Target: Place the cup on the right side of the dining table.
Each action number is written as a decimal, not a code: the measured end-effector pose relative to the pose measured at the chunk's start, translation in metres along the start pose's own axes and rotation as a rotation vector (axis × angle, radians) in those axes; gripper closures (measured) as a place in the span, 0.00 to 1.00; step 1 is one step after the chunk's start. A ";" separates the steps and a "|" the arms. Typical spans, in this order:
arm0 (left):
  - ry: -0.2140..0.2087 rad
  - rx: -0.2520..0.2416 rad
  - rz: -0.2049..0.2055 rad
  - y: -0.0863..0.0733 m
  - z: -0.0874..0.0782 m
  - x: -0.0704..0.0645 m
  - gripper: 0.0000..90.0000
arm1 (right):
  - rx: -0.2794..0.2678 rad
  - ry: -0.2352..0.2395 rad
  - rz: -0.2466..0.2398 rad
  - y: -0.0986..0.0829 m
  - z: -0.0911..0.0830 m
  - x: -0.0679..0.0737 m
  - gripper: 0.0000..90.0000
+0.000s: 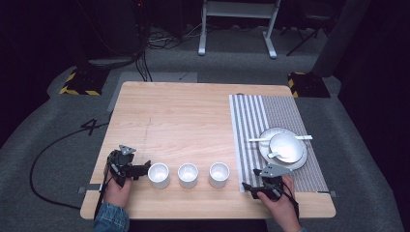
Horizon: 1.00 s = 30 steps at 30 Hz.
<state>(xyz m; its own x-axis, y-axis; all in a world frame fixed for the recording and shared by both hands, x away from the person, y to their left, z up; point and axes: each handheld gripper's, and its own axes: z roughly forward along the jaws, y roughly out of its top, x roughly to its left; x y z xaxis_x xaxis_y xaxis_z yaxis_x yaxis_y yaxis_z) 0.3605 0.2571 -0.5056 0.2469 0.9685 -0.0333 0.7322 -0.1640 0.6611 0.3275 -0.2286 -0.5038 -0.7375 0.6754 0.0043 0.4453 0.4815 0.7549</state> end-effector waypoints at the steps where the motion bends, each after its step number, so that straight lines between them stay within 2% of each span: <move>1: 0.000 0.000 0.000 0.000 0.000 0.000 0.00 | 0.000 0.000 0.000 0.000 0.000 0.000 0.32; 30: 0.000 0.000 0.000 0.000 0.000 0.000 0.00 | 0.004 0.006 -0.005 0.000 0.000 -0.001 0.32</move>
<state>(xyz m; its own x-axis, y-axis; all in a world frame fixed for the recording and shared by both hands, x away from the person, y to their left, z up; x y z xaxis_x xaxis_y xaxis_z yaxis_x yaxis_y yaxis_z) 0.3606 0.2572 -0.5056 0.2471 0.9684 -0.0332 0.7323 -0.1642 0.6609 0.3280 -0.2288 -0.5035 -0.7427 0.6696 0.0046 0.4436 0.4870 0.7524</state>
